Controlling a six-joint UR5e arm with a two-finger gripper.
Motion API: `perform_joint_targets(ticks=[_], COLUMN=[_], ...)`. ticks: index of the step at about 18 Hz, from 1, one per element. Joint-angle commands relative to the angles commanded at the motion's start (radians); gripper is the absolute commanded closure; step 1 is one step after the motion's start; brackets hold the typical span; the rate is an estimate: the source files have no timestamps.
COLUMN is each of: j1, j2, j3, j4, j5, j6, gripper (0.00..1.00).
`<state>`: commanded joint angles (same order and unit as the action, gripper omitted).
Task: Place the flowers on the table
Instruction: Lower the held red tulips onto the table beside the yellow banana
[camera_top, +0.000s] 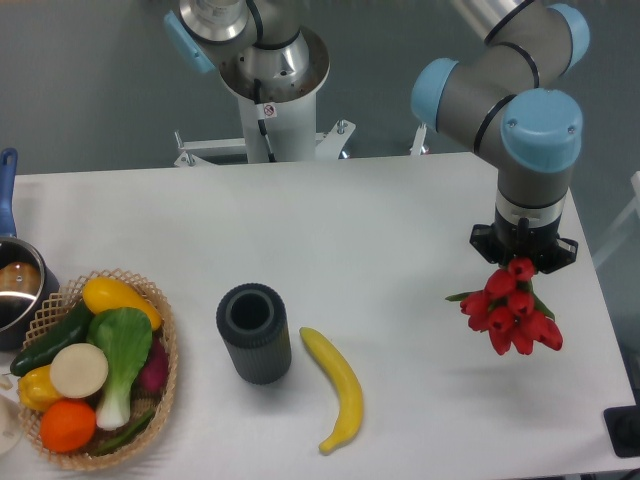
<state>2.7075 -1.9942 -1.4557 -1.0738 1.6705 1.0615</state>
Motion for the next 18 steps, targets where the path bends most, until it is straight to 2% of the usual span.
perform_joint_targets(ticks=[8, 14, 16, 18], j1=[-0.023, -0.054, -0.055, -0.063], j2=[-0.008, -0.028, -0.035, -0.043], j3=[-0.008, -0.070, -0.074, -0.072], j4=[-0.008, 0.002, 0.002, 0.000], j5=[-0.006, 0.000, 0.000, 0.000], j6=[-0.014, -0.011, -0.011, -0.011], gripper=[1.00, 0.99, 0.87, 0.66])
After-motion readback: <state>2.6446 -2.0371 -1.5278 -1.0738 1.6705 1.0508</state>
